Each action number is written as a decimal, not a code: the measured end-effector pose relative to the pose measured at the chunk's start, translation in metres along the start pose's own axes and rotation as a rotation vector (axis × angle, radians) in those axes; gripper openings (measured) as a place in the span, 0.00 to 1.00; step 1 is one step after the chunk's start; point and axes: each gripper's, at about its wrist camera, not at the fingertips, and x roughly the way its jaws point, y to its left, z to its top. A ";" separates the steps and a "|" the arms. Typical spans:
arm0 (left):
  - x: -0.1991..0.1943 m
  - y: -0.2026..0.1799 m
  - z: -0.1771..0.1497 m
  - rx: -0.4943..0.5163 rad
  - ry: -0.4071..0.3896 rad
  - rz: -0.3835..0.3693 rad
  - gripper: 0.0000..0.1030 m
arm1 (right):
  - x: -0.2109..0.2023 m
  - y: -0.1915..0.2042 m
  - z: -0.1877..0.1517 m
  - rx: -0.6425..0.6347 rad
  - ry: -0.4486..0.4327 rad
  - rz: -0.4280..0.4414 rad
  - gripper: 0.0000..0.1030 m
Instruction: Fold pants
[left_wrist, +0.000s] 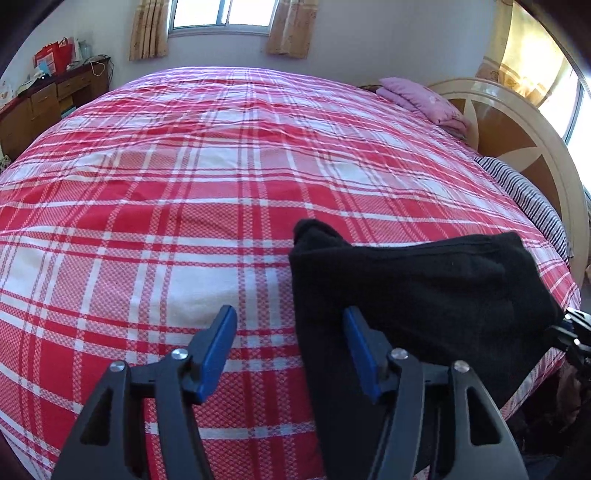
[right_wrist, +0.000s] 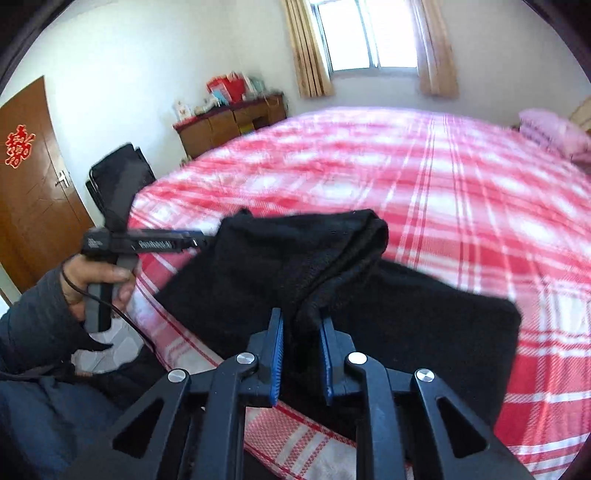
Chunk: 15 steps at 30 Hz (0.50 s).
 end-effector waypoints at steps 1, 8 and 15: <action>-0.002 -0.001 0.001 0.002 -0.005 -0.007 0.60 | -0.007 0.001 0.002 -0.001 -0.024 -0.005 0.17; -0.009 -0.017 0.004 0.034 -0.029 -0.033 0.68 | -0.049 -0.020 -0.002 0.055 -0.102 -0.080 0.17; 0.010 -0.034 0.003 0.055 0.002 -0.050 0.71 | -0.050 -0.069 -0.032 0.184 -0.018 -0.151 0.17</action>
